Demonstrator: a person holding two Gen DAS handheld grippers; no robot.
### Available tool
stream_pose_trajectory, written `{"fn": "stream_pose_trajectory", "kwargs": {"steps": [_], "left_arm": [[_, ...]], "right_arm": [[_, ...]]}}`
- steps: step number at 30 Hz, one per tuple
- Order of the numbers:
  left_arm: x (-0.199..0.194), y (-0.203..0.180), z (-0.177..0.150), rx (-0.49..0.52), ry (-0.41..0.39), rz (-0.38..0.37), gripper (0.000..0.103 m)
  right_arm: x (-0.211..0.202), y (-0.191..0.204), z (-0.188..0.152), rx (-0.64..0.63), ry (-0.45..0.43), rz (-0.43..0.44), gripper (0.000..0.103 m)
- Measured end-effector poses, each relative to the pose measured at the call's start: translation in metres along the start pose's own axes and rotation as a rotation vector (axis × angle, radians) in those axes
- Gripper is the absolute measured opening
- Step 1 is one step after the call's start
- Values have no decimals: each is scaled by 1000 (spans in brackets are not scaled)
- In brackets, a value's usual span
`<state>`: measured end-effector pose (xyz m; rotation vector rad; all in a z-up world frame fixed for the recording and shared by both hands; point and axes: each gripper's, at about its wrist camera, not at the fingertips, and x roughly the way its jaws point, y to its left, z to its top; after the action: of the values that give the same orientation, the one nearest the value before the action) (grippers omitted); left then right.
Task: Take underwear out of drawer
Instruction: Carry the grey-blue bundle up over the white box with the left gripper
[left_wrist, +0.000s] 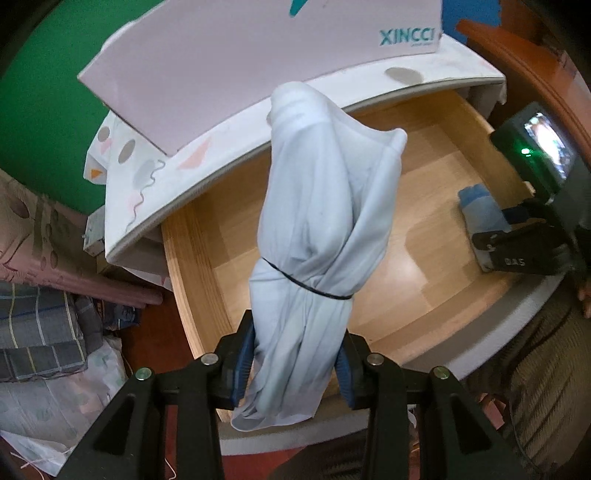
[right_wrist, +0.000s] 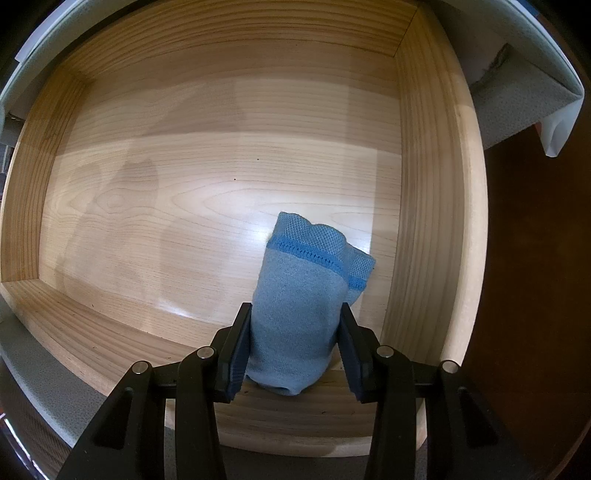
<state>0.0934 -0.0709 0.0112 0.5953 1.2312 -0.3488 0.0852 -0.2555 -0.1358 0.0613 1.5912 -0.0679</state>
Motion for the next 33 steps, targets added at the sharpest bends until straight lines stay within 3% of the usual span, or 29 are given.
{"fn": "stream_pose_trajectory", "kwargs": {"steps": [17,24,33], "left_arm": [[-78,7,12,-51,-174,-79,38],[-123,39,26,-126,-270,-106,38],[-161,98,66,-290,-387,-61,38]], "right_arm": [[0,0,0,1,0,0,41],[0,0,0,2,0,0,41],[1,0,0,2,0,0,41]]}}
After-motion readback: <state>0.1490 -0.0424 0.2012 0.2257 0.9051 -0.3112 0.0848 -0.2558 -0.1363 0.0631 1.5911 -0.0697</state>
